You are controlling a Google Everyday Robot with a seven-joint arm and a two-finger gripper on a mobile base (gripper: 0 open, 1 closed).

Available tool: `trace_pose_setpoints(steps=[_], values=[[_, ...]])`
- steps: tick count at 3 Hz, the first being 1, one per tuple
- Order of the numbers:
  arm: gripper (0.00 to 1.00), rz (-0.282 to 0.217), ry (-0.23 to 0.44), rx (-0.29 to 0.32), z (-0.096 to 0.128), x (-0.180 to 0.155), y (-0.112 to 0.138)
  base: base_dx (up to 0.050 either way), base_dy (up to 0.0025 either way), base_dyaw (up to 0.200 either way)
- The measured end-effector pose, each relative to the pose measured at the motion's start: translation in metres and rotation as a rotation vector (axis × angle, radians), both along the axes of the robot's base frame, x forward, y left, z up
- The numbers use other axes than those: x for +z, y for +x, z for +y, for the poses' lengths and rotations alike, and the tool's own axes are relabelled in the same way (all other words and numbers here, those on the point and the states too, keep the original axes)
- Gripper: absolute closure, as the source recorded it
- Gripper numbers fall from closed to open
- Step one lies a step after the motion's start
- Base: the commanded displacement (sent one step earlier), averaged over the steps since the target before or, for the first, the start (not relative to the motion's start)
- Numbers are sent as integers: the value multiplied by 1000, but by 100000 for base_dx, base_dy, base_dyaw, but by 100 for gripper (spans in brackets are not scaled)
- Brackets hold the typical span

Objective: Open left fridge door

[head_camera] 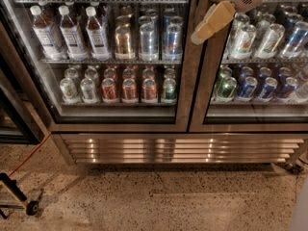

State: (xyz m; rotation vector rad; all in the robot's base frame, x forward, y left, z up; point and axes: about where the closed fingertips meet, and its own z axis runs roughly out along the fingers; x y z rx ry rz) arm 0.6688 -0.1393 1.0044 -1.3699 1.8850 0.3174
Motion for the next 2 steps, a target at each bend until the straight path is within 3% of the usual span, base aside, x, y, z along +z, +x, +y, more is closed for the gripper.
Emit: trace_pose_setpoints(steps=[2], values=[[0, 4, 9, 14, 2, -1, -1, 0, 0, 0]])
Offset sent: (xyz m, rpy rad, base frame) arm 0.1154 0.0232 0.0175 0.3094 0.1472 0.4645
